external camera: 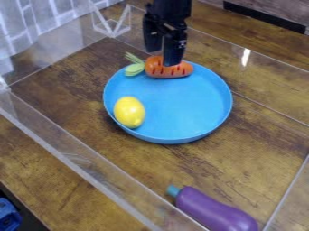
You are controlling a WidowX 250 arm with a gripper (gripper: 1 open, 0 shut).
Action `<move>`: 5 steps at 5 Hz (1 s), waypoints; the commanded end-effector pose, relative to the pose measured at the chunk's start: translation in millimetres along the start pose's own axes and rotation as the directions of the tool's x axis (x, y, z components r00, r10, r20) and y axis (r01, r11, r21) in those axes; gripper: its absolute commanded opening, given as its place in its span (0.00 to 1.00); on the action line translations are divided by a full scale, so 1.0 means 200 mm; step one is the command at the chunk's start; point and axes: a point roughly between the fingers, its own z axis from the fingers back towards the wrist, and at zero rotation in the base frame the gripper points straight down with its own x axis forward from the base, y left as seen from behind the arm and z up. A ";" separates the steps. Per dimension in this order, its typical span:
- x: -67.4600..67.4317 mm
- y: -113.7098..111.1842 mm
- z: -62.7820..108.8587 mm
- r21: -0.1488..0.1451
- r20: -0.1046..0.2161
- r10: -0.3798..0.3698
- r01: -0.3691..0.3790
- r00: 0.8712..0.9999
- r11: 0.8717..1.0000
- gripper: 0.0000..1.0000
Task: Put the carrot on the blue tray
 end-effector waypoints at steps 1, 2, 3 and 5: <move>0.02 0.10 0.06 0.041 0.068 0.038 -0.041 0.997 0.998 1.00; 0.03 0.14 -0.02 0.043 0.067 0.058 -0.061 0.996 0.997 1.00; 0.03 0.14 -0.06 0.040 0.063 0.048 -0.050 0.997 0.998 0.00; 0.00 0.19 0.02 0.043 0.050 0.120 -0.123 0.991 0.992 0.00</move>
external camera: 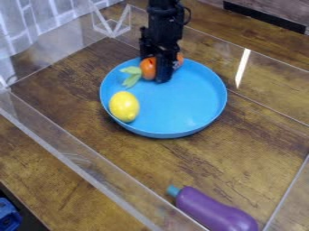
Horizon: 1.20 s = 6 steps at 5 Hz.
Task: Put the carrot on the blue tray
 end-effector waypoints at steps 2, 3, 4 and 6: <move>0.00 0.10 0.37 0.082 0.083 0.119 -0.126 0.989 0.989 0.00; 0.02 0.09 0.34 0.078 0.084 0.117 -0.123 0.990 0.989 1.00; 0.05 0.09 0.30 0.071 0.079 0.120 -0.125 0.990 0.990 1.00; 0.07 0.11 0.18 0.057 0.073 0.097 -0.101 0.993 0.993 1.00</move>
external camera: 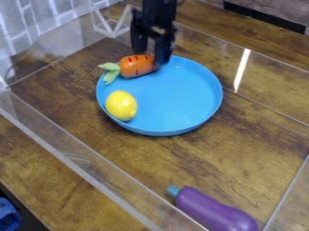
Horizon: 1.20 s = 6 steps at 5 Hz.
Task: Put the carrot on the blue tray
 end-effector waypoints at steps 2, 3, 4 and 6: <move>-0.01 0.15 0.04 0.036 0.072 -0.037 0.034 0.997 0.999 1.00; -0.04 0.23 0.03 0.037 0.070 -0.047 0.044 0.996 0.998 0.00; -0.06 0.31 0.02 0.037 0.069 -0.060 0.058 0.996 0.998 0.00; -0.08 0.36 0.00 0.039 0.064 -0.206 0.204 0.977 0.978 0.00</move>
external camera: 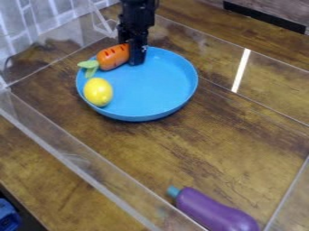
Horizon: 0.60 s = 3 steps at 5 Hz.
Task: Put the carrot on the blue tray
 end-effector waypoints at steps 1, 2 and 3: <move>-0.04 0.08 0.12 0.028 0.019 -0.059 0.059 0.998 0.998 0.00; -0.05 0.08 0.17 0.025 0.016 -0.141 0.141 0.990 0.990 0.00; -0.02 0.06 0.21 0.026 0.014 -0.181 0.181 0.983 0.983 0.00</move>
